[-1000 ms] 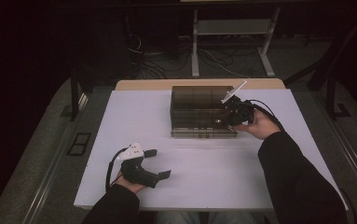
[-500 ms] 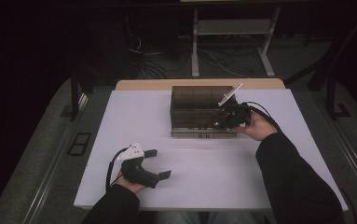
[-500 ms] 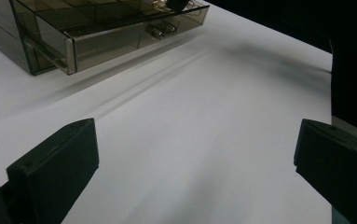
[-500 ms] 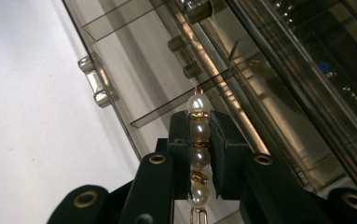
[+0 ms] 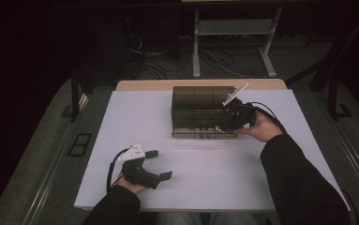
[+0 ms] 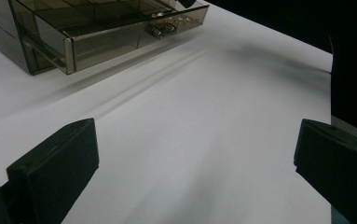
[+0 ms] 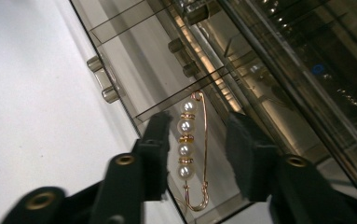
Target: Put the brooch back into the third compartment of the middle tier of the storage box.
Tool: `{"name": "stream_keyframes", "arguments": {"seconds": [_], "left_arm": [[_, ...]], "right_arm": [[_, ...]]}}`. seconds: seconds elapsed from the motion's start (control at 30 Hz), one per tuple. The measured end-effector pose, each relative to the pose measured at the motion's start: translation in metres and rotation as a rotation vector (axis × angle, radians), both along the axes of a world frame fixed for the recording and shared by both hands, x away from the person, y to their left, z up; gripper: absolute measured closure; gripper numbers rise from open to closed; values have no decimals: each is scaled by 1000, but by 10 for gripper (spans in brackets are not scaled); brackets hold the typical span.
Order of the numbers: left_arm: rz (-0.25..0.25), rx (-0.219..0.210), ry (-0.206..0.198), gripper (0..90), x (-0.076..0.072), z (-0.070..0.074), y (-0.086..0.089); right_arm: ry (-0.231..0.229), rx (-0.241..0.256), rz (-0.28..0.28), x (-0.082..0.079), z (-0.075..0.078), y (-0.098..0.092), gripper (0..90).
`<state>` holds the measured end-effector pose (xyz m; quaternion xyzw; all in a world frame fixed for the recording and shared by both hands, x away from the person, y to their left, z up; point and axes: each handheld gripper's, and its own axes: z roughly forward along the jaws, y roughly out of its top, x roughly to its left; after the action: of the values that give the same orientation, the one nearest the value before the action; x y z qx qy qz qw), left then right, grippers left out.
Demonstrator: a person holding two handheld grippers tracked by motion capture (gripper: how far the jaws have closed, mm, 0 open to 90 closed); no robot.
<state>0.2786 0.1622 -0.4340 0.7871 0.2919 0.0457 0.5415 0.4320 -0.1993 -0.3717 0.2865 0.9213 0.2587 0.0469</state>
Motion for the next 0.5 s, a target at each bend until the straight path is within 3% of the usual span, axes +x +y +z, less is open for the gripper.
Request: {"name": "stream_keyframes", "arguments": {"seconds": [0.5], "left_arm": [[-3,-1,-1,0,0,0,-1]], "right_arm": [[-18,102,-55,-19,14,-21,329]]}}
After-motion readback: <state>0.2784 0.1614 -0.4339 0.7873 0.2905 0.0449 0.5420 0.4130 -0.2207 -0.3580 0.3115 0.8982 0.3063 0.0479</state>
